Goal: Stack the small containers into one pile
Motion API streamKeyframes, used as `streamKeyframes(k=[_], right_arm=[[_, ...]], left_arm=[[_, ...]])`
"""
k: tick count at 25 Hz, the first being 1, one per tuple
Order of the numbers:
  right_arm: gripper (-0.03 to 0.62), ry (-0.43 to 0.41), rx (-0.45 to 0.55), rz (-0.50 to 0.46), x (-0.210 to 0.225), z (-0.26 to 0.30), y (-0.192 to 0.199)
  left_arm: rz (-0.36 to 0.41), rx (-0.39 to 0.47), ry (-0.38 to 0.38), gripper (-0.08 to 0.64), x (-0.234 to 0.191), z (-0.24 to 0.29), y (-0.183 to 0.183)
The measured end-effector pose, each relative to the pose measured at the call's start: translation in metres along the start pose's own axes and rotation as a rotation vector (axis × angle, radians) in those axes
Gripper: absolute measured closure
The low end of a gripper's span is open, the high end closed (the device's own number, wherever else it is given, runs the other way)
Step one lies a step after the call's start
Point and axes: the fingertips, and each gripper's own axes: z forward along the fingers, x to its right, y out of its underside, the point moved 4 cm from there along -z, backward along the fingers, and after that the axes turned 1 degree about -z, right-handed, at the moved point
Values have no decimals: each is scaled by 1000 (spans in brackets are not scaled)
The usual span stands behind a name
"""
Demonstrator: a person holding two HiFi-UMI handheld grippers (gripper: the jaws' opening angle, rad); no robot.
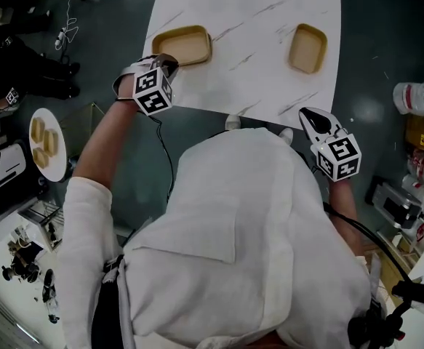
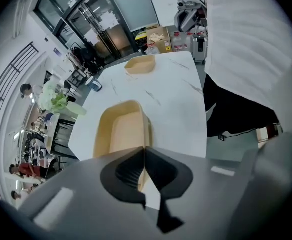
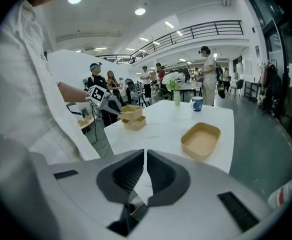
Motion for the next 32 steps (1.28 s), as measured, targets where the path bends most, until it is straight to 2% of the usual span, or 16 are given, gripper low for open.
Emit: streamKeyframes(k=[10,27,32], right_arm=[[584,66,-10,52,-26,10,2],[584,95,-40,84,-42,7,11],[584,81,-39,83,-37,3,17]], left_arm=[[73,26,42,548,2,29,12],[26,58,127,542,13,56,14],[20,55,142,509,17,53,8]])
